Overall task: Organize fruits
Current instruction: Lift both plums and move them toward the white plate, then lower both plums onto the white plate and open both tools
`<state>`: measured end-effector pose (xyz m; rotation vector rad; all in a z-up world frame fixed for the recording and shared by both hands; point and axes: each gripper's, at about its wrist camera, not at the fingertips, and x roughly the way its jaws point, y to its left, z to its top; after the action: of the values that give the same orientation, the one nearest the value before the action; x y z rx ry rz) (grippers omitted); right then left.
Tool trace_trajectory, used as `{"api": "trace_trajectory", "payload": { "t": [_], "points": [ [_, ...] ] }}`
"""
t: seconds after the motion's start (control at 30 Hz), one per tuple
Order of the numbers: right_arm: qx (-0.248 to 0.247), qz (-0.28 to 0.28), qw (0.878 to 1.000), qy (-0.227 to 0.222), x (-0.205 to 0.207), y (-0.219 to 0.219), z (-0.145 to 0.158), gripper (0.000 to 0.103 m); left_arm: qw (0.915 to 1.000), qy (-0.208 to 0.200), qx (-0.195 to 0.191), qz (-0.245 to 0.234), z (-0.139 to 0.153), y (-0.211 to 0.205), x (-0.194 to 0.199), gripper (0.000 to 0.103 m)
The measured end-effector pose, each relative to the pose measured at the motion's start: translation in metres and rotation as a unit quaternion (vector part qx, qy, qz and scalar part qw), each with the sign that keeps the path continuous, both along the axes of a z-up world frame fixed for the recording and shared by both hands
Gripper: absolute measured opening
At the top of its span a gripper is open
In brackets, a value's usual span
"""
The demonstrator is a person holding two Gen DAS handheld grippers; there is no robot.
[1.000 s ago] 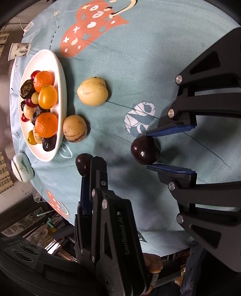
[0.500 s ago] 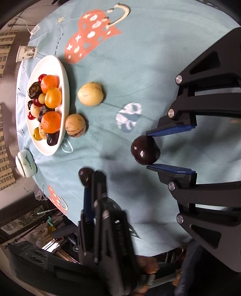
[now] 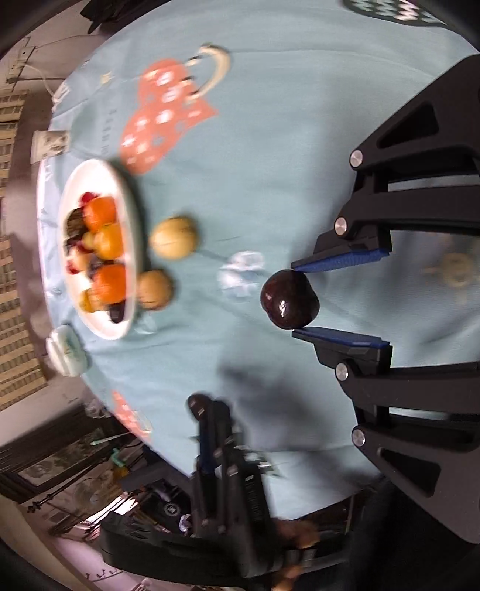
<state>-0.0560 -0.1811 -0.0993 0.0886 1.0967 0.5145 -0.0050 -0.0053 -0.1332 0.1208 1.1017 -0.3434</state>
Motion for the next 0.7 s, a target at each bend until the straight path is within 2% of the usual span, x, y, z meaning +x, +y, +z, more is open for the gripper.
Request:
{"api": "trace_trajectory", "payload": {
  "t": [0.13, 0.3, 0.7],
  "points": [
    [0.009, 0.002, 0.999, -0.031, 0.032, 0.005, 0.017, 0.03, 0.9997, -0.021, -0.004, -0.009, 0.015, -0.013, 0.03, 0.031],
    [0.016, -0.007, 0.999, -0.048, 0.066, 0.002, 0.028, 0.03, 0.9992, -0.037, -0.01, -0.009, 0.026, -0.022, 0.068, 0.031],
    [0.02, -0.02, 0.999, -0.04, 0.111, -0.008, 0.015, 0.03, 0.9993, -0.032, -0.018, 0.006, 0.016, -0.023, 0.117, 0.031]
  ]
}}
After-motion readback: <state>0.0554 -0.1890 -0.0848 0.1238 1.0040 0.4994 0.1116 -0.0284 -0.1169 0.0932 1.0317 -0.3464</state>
